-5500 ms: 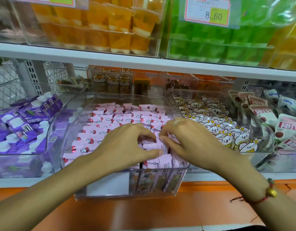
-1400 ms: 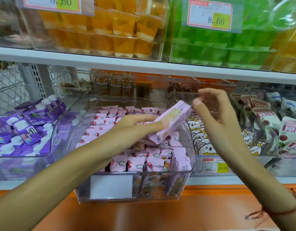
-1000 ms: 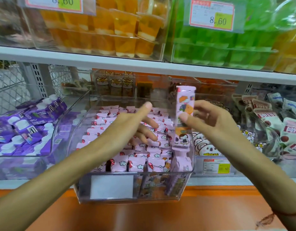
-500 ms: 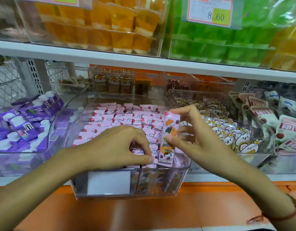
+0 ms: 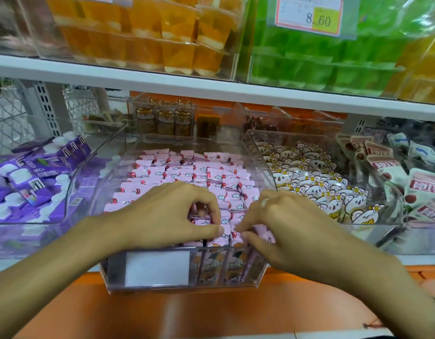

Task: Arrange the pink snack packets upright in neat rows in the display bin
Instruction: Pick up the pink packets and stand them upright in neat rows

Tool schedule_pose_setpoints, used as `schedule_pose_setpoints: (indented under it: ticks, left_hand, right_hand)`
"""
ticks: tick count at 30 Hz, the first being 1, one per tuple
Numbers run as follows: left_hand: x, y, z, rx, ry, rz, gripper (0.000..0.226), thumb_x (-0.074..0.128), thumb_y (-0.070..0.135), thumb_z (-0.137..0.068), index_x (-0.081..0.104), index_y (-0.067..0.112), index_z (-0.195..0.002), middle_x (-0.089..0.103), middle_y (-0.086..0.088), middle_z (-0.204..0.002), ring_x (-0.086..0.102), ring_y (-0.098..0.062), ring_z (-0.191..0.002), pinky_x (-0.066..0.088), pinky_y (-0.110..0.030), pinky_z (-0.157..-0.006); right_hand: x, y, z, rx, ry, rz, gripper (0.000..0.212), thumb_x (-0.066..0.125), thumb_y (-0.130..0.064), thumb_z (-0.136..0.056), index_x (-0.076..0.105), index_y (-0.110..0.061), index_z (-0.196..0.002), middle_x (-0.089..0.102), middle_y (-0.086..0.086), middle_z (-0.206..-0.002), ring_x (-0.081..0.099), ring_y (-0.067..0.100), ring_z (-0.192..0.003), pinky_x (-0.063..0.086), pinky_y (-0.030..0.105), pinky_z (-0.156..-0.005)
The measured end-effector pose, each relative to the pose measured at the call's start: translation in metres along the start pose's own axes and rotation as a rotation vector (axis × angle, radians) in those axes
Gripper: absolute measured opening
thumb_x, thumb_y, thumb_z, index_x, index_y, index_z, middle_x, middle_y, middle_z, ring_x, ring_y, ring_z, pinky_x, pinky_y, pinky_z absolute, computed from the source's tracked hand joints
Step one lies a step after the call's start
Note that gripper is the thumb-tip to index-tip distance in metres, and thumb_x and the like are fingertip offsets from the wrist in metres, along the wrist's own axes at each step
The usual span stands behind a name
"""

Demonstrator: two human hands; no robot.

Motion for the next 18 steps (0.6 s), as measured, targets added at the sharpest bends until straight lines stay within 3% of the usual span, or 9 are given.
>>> schedule_pose_setpoints:
  ticks: [3,6,8,11,14,18]
  left_hand:
    - [0.002,0.002,0.001,0.017,0.056,-0.070,0.025,0.061,0.062,-0.074,0.061,0.043,-0.090,0.062,0.022,-0.087,0.056,-0.001,-0.083,0.049,-0.029,-0.067]
    - [0.005,0.009,0.002,0.073,0.121,-0.062,0.030,0.057,0.067,-0.077,0.058,0.046,-0.097,0.054,0.030,-0.097,0.050,0.008,-0.094,0.045,-0.018,-0.071]
    - [0.007,0.014,0.001,0.103,0.137,-0.045,0.031,0.052,0.066,-0.081,0.058,0.047,-0.106,0.054,0.031,-0.104,0.049,0.009,-0.100,0.046,-0.020,-0.077]
    - [0.013,0.020,-0.002,0.109,0.117,-0.061,0.032,0.051,0.059,-0.087,0.057,0.045,-0.116,0.053,0.030,-0.111,0.045,0.008,-0.107,0.046,-0.027,-0.085]
    - [0.018,0.020,-0.005,0.091,0.052,-0.091,0.038,0.046,0.061,-0.089,0.052,0.047,-0.123,0.050,0.032,-0.117,0.041,0.011,-0.109,0.044,-0.025,-0.089]
    - [0.023,0.019,-0.007,0.096,-0.059,-0.195,0.042,0.037,0.056,-0.094,0.038,0.050,-0.136,0.040,0.030,-0.119,0.035,0.008,-0.107,0.038,-0.022,-0.087]
  right_hand:
    - [-0.001,0.001,0.003,0.015,-0.024,-0.046,0.022,0.050,-0.042,-0.088,0.067,-0.035,-0.101,0.066,-0.013,-0.091,0.046,0.005,-0.091,0.020,0.022,-0.066]
    - [-0.011,0.014,0.005,0.068,-0.016,-0.170,0.020,0.060,-0.042,-0.085,0.070,-0.036,-0.101,0.065,-0.019,-0.090,0.042,-0.003,-0.086,0.038,0.024,-0.075]
    - [-0.023,0.029,0.008,0.130,0.071,-0.168,0.016,0.064,-0.043,-0.081,0.072,-0.038,-0.094,0.061,-0.019,-0.083,0.045,0.000,-0.084,0.043,0.031,-0.076]
    - [-0.025,0.038,0.013,0.187,0.000,-0.083,0.027,0.058,-0.059,-0.076,0.068,-0.044,-0.096,0.050,-0.020,-0.081,0.041,-0.001,-0.084,0.040,0.029,-0.071]
    - [-0.012,0.034,0.015,0.167,-0.108,0.005,0.036,0.054,-0.064,-0.078,0.065,-0.044,-0.106,0.038,-0.019,-0.084,0.034,0.000,-0.081,0.031,0.023,-0.062]
    - [-0.011,0.030,0.012,0.112,-0.057,0.004,0.015,0.065,-0.052,-0.079,0.067,-0.039,-0.088,0.042,-0.018,-0.081,0.031,0.002,-0.082,0.025,0.024,-0.063]
Point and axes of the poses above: each hand's wrist, its own z-axis away from the middle knuckle, its own x-axis out of the palm, y = z × x, the point moved 3 cm from there along -z, towards the middle knuckle
